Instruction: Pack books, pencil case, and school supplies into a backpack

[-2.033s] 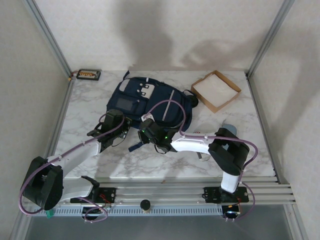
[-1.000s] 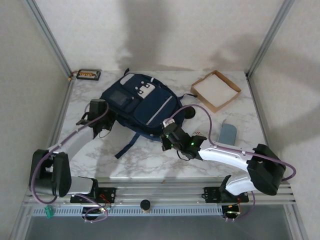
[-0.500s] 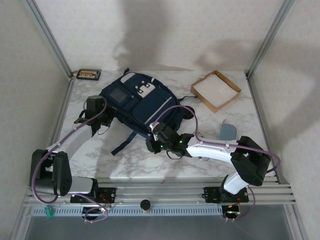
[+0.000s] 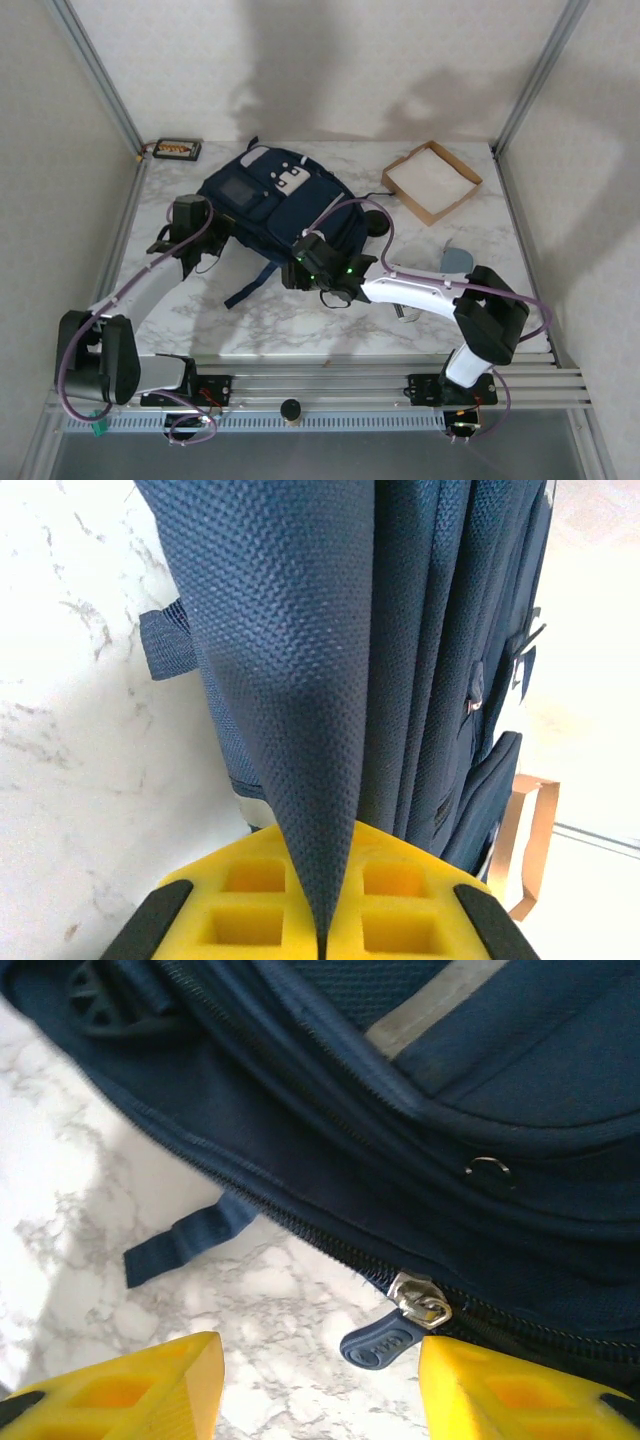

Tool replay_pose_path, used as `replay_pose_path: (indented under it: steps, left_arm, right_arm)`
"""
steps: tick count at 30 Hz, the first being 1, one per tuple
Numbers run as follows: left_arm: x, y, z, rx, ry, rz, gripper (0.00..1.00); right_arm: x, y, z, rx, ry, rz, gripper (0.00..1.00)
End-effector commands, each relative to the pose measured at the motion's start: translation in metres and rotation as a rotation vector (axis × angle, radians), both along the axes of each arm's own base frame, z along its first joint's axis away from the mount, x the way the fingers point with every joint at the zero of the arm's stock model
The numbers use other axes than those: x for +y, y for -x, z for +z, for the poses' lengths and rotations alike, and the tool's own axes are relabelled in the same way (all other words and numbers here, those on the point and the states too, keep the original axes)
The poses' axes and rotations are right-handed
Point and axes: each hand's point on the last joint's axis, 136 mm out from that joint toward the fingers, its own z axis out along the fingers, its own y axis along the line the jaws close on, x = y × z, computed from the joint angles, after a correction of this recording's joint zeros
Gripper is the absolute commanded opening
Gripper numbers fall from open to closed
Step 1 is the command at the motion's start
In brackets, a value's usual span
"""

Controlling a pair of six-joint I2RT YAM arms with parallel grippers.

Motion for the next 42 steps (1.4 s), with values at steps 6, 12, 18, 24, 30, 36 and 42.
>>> replay_pose_path:
  steps: [6, 12, 18, 24, 30, 36, 42]
  left_arm:
    - [-0.005, 0.005, 0.029, -0.108, 0.053, 0.017, 0.00]
    - [-0.003, 0.004, 0.029, -0.106, 0.039, 0.019, 0.00]
    - [-0.004, 0.003, 0.026, -0.093, 0.028, 0.008, 0.00]
    - [-0.005, 0.003, 0.024, -0.093, 0.033, 0.008, 0.00]
    - [-0.005, 0.005, 0.023, -0.090, 0.031, 0.009, 0.00]
    - [-0.005, 0.005, 0.022, -0.087, 0.032, 0.008, 0.00]
    - [-0.006, 0.005, 0.019, -0.081, 0.032, 0.005, 0.00]
  right_arm:
    - [-0.023, 0.009, -0.016, 0.025, 0.140, -0.094, 0.49]
    - [-0.023, 0.006, -0.018, 0.012, 0.118, -0.097, 0.46]
    - [-0.021, 0.019, -0.029, 0.056, 0.113, -0.020, 0.44]
    - [-0.024, 0.024, -0.023, 0.072, 0.029, 0.003, 0.46]
    - [-0.017, 0.004, -0.023, 0.062, -0.048, 0.029, 0.52]
    - [-0.002, -0.010, -0.022, 0.043, -0.036, 0.041, 0.51]
    - [0.007, -0.020, -0.015, -0.019, -0.087, 0.061, 0.44]
